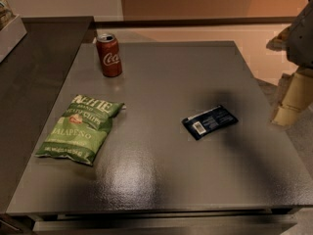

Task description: Move rxbar blueberry near green jalapeno chip bag

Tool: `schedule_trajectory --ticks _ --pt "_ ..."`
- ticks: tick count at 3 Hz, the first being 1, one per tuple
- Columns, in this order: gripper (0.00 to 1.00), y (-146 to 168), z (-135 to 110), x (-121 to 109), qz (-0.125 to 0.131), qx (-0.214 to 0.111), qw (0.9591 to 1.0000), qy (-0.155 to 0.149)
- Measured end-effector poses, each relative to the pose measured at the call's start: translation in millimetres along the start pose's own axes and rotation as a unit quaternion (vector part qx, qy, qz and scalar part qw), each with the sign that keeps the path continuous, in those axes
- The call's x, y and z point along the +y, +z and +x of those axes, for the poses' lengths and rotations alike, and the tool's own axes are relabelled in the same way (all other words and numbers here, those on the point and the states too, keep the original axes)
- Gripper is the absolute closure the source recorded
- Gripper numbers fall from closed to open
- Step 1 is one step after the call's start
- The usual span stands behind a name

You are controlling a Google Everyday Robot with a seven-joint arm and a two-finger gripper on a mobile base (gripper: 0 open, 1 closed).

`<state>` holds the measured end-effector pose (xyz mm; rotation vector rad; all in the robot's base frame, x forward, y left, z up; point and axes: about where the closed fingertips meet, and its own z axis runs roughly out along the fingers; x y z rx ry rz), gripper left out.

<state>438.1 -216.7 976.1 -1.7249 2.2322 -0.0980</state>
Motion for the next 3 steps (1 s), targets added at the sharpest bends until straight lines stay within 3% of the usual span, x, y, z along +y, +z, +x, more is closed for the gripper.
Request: schedule_trajectory --ticks 1,2,3 --pt "0.00 0.0 0.0 0.0 0.000 0.000 1.0000 0.000" --pt "0.00 10.9 -10.9 -3.4 -0.018 -0.002 0.9994 -0.030" --pt "0.00 33.2 -26.1 -6.7 -0.044 -0.005 0.9962 -0.075"
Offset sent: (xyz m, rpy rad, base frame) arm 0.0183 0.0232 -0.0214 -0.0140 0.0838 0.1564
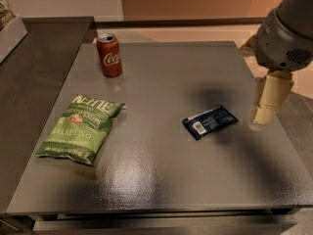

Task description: Move rxbar blueberry near green jalapeno chip bag

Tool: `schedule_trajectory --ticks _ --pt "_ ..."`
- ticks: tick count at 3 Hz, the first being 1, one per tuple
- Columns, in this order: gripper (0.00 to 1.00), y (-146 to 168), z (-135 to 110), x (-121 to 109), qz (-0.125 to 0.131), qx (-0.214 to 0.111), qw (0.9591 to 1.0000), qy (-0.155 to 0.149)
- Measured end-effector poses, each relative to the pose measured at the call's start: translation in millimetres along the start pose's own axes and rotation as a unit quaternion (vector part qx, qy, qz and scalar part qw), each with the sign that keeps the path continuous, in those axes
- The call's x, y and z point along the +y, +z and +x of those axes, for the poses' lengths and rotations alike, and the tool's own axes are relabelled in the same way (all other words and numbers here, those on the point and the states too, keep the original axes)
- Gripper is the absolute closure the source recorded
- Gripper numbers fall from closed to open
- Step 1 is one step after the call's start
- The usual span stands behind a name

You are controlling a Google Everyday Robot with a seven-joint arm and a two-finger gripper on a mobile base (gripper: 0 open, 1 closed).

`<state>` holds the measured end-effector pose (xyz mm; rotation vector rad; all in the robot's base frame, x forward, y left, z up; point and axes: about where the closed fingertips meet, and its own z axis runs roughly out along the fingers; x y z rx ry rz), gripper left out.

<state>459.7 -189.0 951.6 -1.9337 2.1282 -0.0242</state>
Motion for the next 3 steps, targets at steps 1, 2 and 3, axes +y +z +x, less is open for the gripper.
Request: schedule_trajectory --ticks 1,2,3 --pt "0.00 24.4 -12.4 -6.2 -0.021 -0.003 0.9987 -0.047" --pt "0.00 46.0 -21.8 -9.7 -0.040 -0.006 0.9952 -0.089" --pt "0.00 64.4 -25.7 -10.0 -0.054 -0.008 0.9914 -0.119"
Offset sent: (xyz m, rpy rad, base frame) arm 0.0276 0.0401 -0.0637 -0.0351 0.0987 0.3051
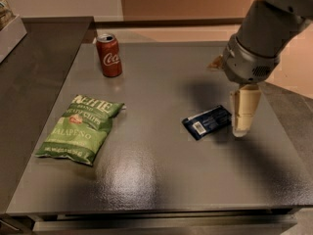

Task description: Move rxbar blueberry near green jalapeno chip bag

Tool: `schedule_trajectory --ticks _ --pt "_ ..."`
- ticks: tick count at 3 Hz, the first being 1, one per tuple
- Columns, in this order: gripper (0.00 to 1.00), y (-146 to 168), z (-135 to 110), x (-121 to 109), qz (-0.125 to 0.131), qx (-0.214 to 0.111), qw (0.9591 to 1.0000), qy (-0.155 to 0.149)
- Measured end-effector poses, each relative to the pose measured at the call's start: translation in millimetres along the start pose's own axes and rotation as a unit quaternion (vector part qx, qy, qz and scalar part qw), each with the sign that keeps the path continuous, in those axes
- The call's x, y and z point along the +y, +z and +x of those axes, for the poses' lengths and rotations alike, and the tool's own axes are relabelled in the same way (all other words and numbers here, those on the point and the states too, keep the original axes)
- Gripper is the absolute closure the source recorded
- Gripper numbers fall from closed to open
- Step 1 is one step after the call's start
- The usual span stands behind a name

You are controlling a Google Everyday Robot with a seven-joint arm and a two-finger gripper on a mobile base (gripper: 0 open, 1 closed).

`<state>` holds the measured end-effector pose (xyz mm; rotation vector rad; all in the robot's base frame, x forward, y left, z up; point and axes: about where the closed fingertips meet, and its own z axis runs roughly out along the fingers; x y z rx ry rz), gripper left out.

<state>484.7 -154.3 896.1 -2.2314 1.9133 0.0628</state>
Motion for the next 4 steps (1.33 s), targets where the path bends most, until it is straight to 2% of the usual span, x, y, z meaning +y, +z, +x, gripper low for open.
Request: schedule_trajectory --ticks 2,4 --pt "0.00 28.2 -2.9 7.5 -0.024 -0.009 0.9993 -0.028" --pt "0.00 46.7 -1.6 16.6 -0.038 -0.015 0.9987 -0.030"
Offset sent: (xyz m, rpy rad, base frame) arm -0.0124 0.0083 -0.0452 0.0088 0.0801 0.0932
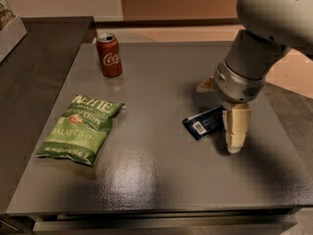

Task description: Move rxbar blueberry near green jalapeno chip bag

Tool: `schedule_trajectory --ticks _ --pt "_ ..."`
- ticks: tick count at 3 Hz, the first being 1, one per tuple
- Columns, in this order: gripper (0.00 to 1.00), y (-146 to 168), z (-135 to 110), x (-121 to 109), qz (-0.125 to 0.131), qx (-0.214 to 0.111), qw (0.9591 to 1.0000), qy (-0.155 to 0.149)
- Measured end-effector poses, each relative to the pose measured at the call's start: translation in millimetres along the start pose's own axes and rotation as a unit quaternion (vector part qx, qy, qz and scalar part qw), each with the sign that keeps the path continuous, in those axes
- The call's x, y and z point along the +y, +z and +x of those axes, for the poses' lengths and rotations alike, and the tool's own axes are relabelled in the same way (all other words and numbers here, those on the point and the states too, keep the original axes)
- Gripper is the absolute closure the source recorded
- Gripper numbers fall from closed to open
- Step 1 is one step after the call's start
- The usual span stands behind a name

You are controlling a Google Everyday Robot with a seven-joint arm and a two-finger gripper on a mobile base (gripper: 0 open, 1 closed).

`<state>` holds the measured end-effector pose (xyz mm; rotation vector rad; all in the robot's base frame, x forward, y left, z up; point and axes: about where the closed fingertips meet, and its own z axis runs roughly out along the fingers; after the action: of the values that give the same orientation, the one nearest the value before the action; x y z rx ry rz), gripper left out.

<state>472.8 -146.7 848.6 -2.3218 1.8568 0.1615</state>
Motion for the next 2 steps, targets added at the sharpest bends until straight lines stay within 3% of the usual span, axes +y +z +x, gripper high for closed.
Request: schedule_trajectory --ticks 1,2 --pt "0.06 5.6 1.3 2.3 -0.006 0.000 1.0000 0.000" --pt "0.23 8.8 1.8 3.6 -0.013 0.001 0.9999 0.000"
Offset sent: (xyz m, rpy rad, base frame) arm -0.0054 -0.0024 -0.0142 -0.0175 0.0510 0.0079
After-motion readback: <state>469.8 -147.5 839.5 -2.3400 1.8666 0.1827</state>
